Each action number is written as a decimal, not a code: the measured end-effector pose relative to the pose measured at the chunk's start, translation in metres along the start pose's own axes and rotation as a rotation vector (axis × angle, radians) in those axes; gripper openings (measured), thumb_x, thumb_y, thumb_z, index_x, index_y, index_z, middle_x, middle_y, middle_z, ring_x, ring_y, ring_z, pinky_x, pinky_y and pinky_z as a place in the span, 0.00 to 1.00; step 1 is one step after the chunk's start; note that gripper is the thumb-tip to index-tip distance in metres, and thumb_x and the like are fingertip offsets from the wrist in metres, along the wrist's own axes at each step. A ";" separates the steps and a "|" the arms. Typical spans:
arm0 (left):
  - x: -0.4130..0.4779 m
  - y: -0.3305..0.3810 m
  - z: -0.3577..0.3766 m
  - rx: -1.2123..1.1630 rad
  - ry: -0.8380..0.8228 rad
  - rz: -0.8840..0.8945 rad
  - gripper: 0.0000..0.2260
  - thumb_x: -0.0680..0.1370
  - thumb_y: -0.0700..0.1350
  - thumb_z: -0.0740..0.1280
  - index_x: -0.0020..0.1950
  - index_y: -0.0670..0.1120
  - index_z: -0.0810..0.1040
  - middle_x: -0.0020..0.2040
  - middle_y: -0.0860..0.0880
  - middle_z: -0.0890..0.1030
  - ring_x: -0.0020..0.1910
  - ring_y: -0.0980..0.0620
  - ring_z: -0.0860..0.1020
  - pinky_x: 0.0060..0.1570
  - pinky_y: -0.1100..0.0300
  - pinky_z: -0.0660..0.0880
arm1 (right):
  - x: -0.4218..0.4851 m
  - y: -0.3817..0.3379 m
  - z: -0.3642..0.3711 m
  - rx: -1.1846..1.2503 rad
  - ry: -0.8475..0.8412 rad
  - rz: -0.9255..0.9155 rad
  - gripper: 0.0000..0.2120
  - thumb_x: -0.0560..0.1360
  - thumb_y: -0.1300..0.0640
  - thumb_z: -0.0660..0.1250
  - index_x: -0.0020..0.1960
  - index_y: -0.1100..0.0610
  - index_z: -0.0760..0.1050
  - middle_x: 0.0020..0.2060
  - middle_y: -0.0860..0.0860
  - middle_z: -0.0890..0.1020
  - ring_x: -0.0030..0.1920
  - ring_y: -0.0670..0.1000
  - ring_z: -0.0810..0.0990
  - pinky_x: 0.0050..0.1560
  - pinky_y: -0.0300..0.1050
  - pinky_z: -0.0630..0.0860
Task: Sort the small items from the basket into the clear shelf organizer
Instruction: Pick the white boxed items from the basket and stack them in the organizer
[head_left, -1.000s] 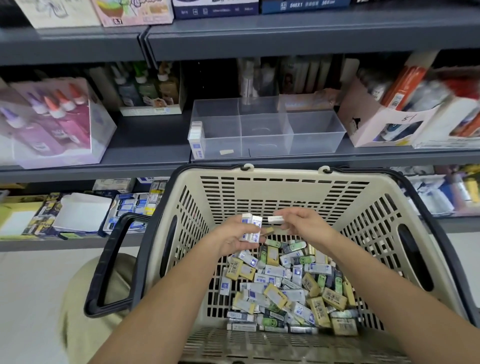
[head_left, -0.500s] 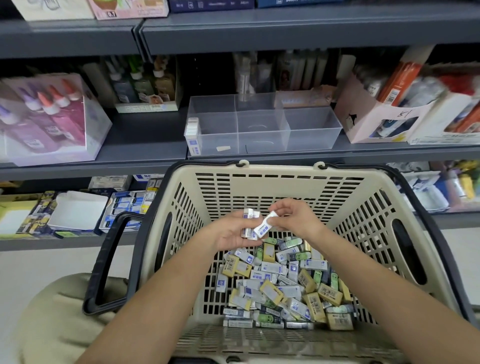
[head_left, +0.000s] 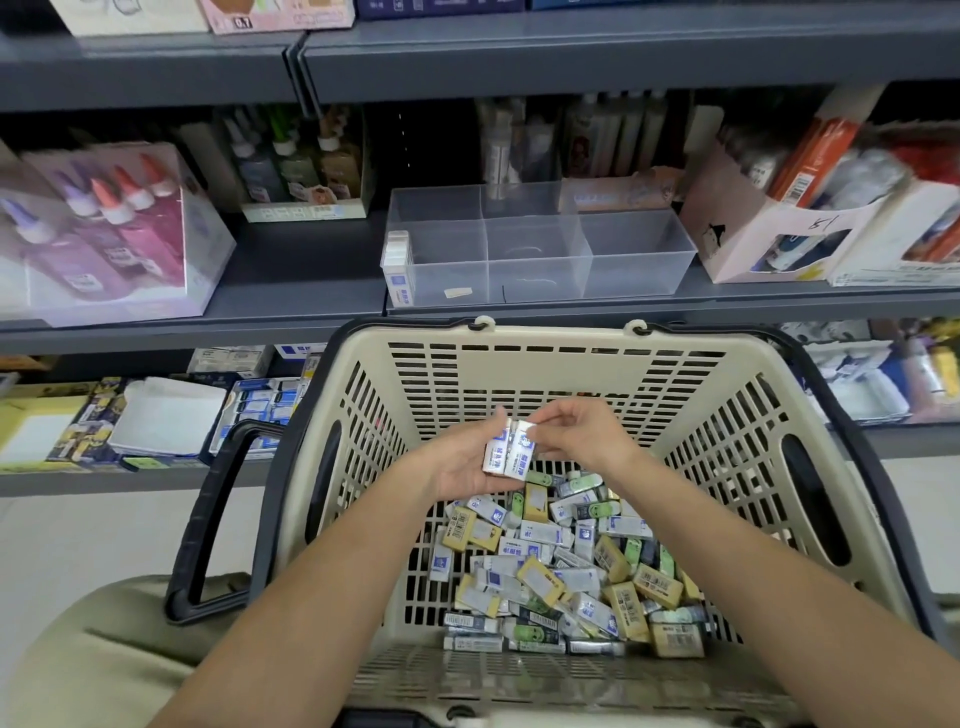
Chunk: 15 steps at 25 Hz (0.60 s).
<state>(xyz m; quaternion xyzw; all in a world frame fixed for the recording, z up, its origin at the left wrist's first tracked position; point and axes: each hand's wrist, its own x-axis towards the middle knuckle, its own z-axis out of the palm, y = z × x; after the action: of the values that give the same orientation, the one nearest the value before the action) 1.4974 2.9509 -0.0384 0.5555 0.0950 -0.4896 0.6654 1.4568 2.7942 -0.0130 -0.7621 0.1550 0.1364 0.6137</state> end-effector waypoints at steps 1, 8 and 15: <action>0.001 0.001 0.000 -0.007 0.005 -0.026 0.23 0.80 0.59 0.52 0.58 0.43 0.74 0.49 0.44 0.80 0.49 0.49 0.78 0.52 0.53 0.76 | 0.000 -0.001 0.000 -0.008 -0.016 0.008 0.04 0.71 0.66 0.70 0.44 0.60 0.77 0.38 0.54 0.82 0.38 0.49 0.82 0.40 0.38 0.81; 0.002 -0.006 -0.003 0.061 -0.101 0.021 0.08 0.74 0.43 0.68 0.52 0.46 0.77 0.45 0.48 0.79 0.43 0.52 0.80 0.47 0.57 0.79 | 0.005 0.001 0.007 0.189 0.024 0.023 0.02 0.72 0.64 0.70 0.44 0.60 0.78 0.38 0.56 0.83 0.33 0.47 0.83 0.33 0.36 0.79; 0.003 -0.001 -0.011 -0.061 0.138 0.010 0.11 0.72 0.31 0.69 0.52 0.40 0.74 0.48 0.42 0.80 0.43 0.48 0.81 0.40 0.57 0.81 | 0.012 0.053 -0.036 -0.807 -0.036 0.006 0.07 0.75 0.57 0.66 0.48 0.56 0.82 0.44 0.48 0.82 0.40 0.43 0.78 0.41 0.34 0.72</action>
<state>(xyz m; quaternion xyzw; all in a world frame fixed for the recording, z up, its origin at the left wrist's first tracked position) 1.5032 2.9586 -0.0452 0.5678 0.1528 -0.4439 0.6761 1.4471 2.7475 -0.0576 -0.9388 0.0805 0.2016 0.2676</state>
